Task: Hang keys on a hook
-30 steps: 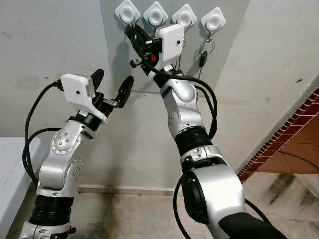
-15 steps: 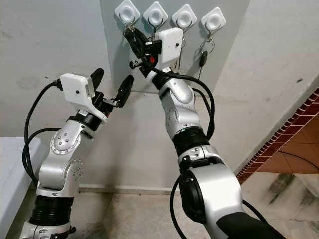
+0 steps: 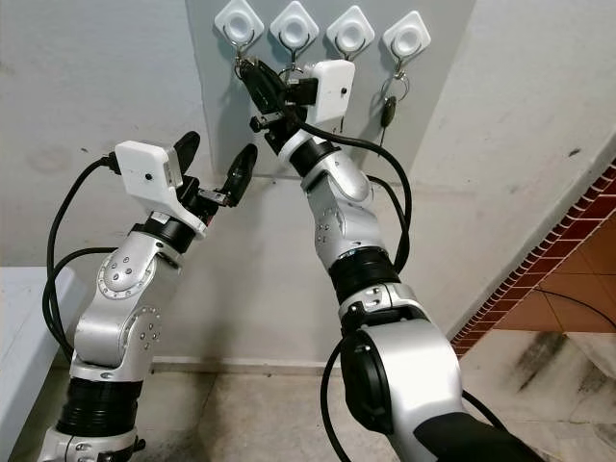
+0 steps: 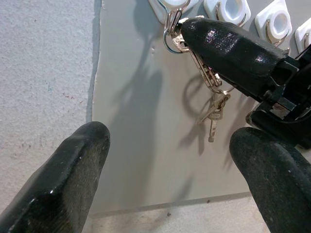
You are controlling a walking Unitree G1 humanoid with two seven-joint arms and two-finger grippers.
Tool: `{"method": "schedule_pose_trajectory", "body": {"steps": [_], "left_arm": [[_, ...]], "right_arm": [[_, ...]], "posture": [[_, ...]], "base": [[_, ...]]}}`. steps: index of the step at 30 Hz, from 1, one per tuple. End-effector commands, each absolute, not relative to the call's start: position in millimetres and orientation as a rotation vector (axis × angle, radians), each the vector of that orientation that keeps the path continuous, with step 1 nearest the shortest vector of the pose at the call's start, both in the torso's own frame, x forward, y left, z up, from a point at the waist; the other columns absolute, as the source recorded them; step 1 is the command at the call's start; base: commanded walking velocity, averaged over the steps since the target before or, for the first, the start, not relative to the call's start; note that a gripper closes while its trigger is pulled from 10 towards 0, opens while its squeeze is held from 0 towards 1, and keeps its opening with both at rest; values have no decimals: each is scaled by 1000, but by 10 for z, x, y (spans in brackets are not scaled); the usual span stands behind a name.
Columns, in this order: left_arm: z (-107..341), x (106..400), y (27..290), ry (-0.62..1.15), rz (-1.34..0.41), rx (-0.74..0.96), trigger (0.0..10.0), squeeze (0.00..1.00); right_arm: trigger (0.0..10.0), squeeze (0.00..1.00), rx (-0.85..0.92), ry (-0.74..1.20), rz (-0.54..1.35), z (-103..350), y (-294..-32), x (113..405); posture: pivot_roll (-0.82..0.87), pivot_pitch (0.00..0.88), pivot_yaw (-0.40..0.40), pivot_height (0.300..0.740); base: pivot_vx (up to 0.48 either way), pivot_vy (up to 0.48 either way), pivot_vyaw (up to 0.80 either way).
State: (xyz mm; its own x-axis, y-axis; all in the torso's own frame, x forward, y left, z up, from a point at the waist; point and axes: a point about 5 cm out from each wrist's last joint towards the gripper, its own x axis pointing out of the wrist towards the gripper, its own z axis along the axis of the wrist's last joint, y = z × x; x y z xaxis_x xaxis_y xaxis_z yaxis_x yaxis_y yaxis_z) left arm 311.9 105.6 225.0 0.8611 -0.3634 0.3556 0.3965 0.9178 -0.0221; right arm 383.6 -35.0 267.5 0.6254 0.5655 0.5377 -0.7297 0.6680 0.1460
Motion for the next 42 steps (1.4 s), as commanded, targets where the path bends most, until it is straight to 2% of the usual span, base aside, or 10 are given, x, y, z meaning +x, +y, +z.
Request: {"method": "schedule_pose_trajectory", "body": {"steps": [1,4,5,6,7,24,34,35,36,42], "left_arm": [[2292,3100,1050,-366,-400,-94,10000,0],[2291,3101,1052,-365,-399,-95,10000,0],[2290,3102,1052,-365,-399,-96,10000,0],[2289,3103,1052,-364,-398,-96,10000,0],[2288,3103,1052,-364,-398,-96,10000,0],[2253,3117,1073,-352,-376,-98,10000,0],[2031,3159,1162,-293,-294,-116,10000,0],[1958,3167,1195,-271,-272,-129,10000,0],[1900,3171,1221,-254,-258,-139,10000,0],[1561,3168,1340,-166,-191,-170,10000,0]], "right_arm": [[10000,0,375,-447,783,2614,-322,3823],[10000,0,378,-444,785,2593,-324,3817],[10000,518,379,-443,784,2586,-326,3815],[10000,941,380,-443,784,2581,-328,3815],[10000,1000,385,-442,784,2576,-329,3813],[10000,1000,368,-474,785,2498,-363,3748],[10000,1000,317,-437,688,2186,-620,3697],[10000,259,292,-426,666,2103,-687,3678],[10000,0,276,-416,654,2043,-735,3662],[10000,0,221,-354,573,1718,-984,3569]], "posture": [[30,75,-72,740],[30,75,-72,740],[29,76,-73,740],[29,76,-73,740],[29,76,-73,740],[33,68,-72,740],[25,48,-60,740],[21,42,-56,740],[19,41,-53,740],[9,29,-46,740]], "base": [[0,0,0],[0,0,0],[0,0,0],[0,0,0],[0,0,0],[0,0,0],[0,0,0],[0,0,0],[0,0,0],[0,0,0]]}}
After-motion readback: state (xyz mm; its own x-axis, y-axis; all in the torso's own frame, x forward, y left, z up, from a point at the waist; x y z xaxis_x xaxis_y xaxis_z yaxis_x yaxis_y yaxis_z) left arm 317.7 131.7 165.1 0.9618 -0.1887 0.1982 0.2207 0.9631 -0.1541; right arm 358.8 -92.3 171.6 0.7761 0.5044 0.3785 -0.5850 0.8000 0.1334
